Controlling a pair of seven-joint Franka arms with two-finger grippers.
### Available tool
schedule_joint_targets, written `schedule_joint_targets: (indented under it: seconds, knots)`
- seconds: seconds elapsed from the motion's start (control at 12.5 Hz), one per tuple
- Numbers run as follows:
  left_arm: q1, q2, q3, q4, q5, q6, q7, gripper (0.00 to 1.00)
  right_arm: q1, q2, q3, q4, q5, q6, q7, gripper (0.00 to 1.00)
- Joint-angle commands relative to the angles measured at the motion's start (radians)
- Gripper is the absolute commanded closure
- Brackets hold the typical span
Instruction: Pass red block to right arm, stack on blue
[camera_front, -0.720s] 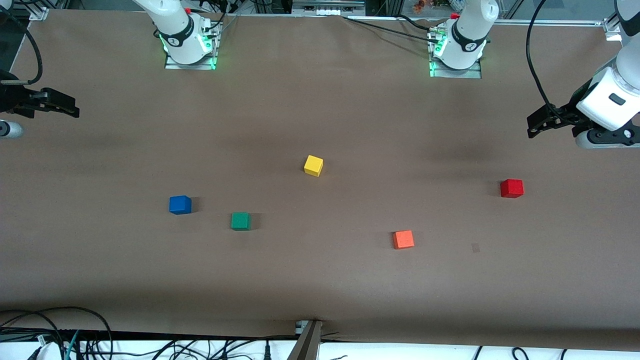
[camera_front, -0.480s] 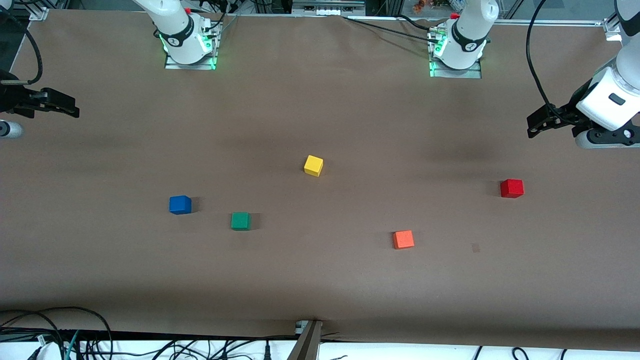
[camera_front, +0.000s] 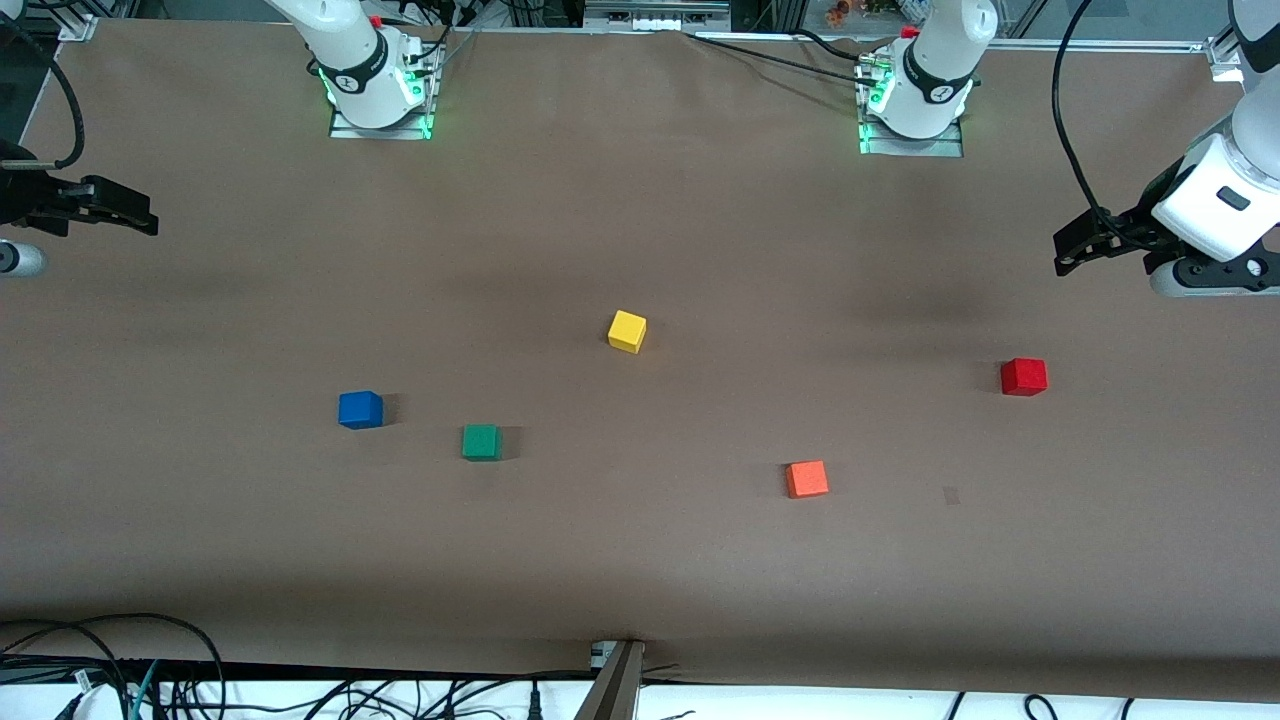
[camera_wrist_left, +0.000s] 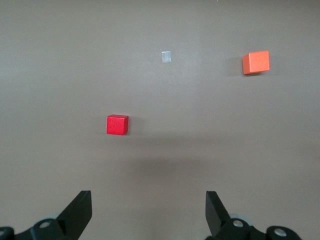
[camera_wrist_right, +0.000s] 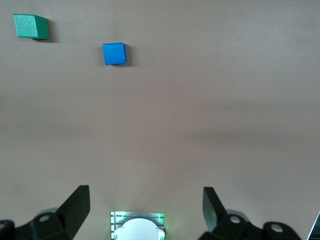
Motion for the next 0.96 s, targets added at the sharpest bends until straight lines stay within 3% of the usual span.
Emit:
schedule_joint_targets:
  seconds: [0.0,0.72,0.88]
  knots:
    - [0.002,-0.007,-0.005,-0.007,-0.013,-0.027,0.023,0.00,0.000,-0.009,0.000,-0.003,-0.005,-0.006,-0.011,0.00]
    - [0.006,0.008,-0.001,0.002,-0.009,-0.049,0.023,0.00,-0.001,-0.009,0.000,-0.003,-0.005,-0.006,-0.011,0.00]
    - [0.009,0.066,0.004,0.039,-0.009,-0.055,0.020,0.00,-0.001,-0.009,0.000,-0.003,-0.005,-0.006,-0.013,0.00]
